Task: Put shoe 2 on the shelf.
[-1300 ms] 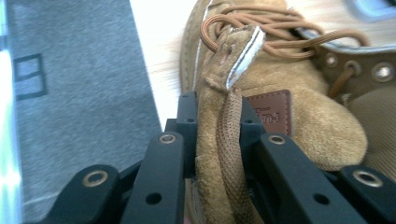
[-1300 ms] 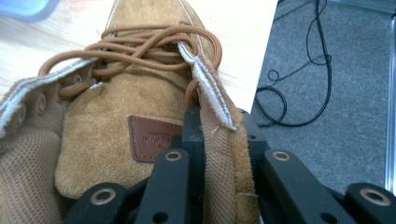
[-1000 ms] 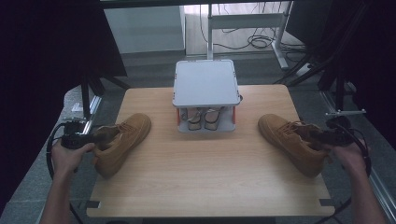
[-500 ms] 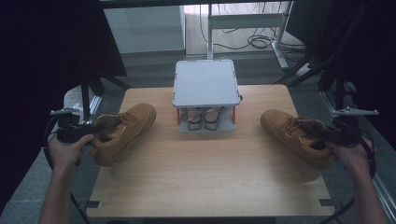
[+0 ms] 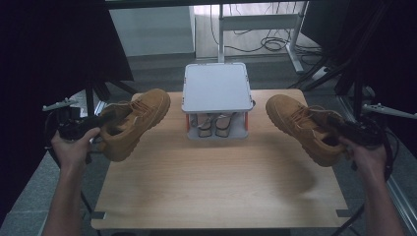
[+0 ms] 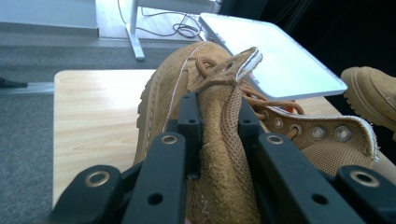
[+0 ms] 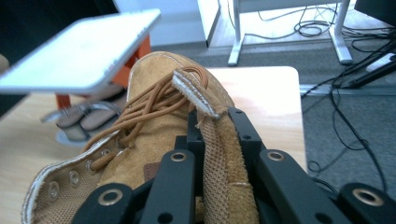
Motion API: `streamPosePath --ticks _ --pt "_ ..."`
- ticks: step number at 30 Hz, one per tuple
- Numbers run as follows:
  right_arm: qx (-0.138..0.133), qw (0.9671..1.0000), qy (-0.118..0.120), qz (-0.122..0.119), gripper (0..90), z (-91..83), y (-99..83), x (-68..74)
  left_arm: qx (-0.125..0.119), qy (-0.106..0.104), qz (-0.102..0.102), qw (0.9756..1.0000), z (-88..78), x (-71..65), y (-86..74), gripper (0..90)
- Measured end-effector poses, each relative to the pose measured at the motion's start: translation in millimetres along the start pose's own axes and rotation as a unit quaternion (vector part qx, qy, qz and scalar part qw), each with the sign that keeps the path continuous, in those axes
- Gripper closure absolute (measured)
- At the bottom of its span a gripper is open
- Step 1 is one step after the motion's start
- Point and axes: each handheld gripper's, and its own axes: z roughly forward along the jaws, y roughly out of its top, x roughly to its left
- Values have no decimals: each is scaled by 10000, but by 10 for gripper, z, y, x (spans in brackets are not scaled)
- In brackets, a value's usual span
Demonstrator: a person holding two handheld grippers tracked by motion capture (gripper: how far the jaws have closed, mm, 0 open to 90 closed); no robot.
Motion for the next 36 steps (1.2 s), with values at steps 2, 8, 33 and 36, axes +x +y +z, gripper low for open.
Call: streamPosePath --ticks 2,8,33,36 --pt "-99 9999 3 77 809 6 48 57 13 2 24 10000 11 -37 46 784" --pt "-275 9996 32 31 808 32 223 241 -81 -39 38 10000 43 -129 169 784" --pt "-718 9946 213 713 806 668 979 982 -464 -507 -238 9974 874 -586 1005 780" --pt "-702 9947 179 731 804 792 1080 1082 -427 -524 -279 9973 1054 -635 1098 780"
